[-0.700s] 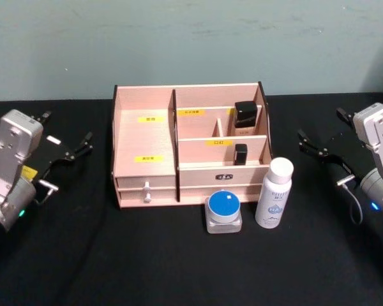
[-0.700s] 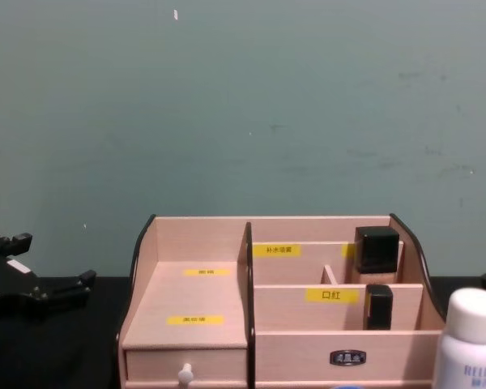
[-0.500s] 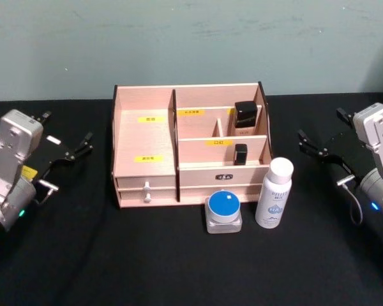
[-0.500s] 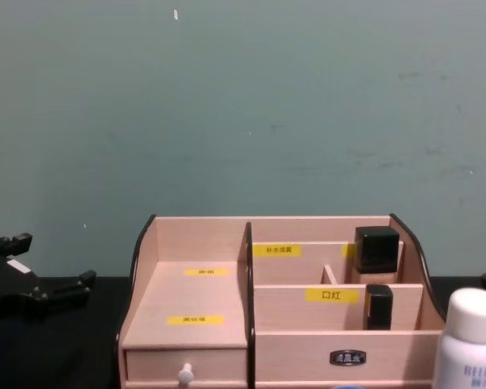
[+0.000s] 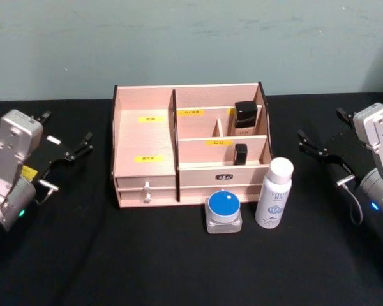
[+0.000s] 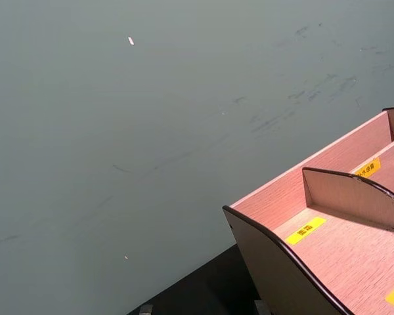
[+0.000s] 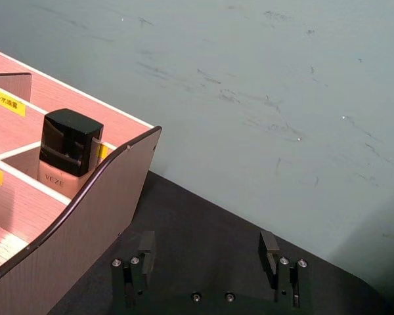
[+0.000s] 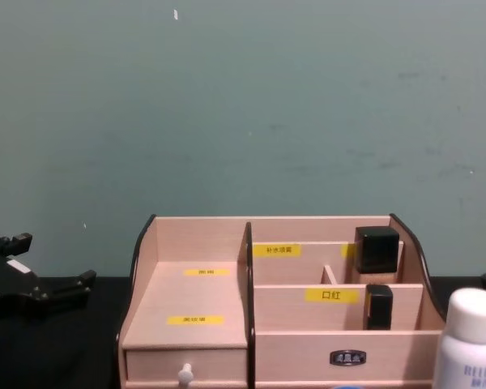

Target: Pick up the facial cleanser and watermelon frost from the table and place them into the tiered storage box.

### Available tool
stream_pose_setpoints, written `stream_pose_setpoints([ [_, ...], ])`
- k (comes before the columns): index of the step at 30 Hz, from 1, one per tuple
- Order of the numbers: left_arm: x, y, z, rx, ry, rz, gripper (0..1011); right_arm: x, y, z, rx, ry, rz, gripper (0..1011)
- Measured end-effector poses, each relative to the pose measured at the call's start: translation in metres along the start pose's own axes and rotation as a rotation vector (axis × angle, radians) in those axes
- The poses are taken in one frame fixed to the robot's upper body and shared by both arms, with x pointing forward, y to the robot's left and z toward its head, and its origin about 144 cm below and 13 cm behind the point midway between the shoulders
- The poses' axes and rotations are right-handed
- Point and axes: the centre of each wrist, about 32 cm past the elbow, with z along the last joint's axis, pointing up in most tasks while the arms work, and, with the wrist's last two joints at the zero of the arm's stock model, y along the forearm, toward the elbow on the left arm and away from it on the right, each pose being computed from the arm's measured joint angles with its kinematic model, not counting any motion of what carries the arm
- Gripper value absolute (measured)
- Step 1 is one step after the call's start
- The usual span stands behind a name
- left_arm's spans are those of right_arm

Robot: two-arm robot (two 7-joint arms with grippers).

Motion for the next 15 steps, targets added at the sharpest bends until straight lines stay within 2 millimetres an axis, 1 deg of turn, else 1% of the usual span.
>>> stream_pose_setpoints([
  [15, 0.0, 0.0, 0.0, 0.0, 0.0, 0.0, 1001, 0.0, 0.0, 0.0, 0.0, 0.0, 0.0, 1003],
])
